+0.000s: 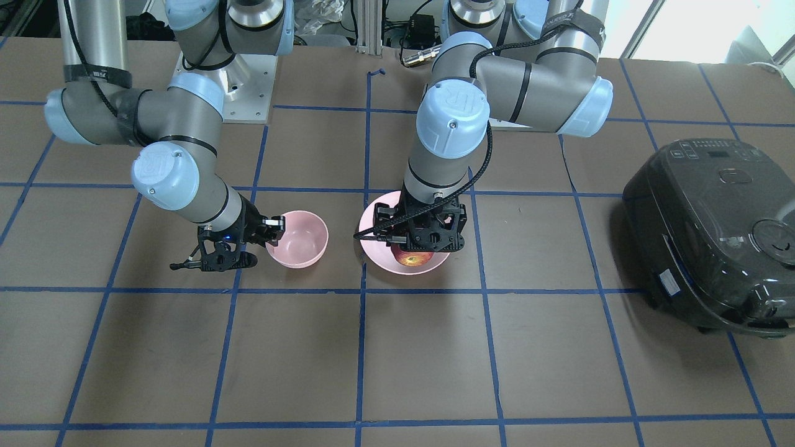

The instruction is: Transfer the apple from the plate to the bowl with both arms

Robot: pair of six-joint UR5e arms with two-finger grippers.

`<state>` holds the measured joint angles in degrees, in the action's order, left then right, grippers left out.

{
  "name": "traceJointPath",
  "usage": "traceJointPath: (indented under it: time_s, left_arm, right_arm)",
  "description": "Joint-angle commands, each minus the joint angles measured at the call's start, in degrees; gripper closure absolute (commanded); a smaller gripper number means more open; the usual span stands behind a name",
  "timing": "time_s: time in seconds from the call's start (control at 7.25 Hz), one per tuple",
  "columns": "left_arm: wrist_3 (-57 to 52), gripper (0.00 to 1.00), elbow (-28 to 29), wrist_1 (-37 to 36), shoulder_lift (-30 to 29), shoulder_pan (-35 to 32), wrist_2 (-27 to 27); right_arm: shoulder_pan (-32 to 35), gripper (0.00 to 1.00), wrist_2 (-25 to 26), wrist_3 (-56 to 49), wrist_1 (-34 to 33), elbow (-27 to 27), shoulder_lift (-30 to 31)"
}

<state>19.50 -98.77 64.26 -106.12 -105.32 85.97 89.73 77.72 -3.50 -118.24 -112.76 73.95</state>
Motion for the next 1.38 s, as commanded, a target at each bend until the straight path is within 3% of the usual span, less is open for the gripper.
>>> traceJointPath:
  time_s: [0.0,0.28,0.41,0.55,0.83,1.24]
  left_arm:
    - [12.07,1.0,0.24,-1.06,-0.4,-3.03,-0.81]
    - [22.38,1.0,0.59,-3.42,-1.45,-8.03,-0.89]
    - [27.21,1.0,0.59,-5.27,-2.32,-9.88,-4.72]
    - [29.78,1.0,0.59,-8.85,-3.9,-11.73,-7.98]
    - [32.26,1.0,0.94,-13.97,-7.67,-15.33,-8.1]
    - [31.92,1.0,0.94,-15.83,-12.16,-16.58,-8.02]
  right_arm:
    - [-0.61,0.0,0.76,1.66,0.37,2.7,0.84]
    - [-3.06,0.0,7.66,0.87,11.04,14.09,1.28]
    - [-4.9,0.0,8.58,0.78,17.28,17.63,2.07]
    - [-6.66,0.0,9.63,0.87,18.73,18.53,3.55]
    - [-7.46,0.0,12.54,0.78,19.09,18.54,4.53]
    - [-8.34,0.0,14.56,0.25,18.74,18.45,5.24]
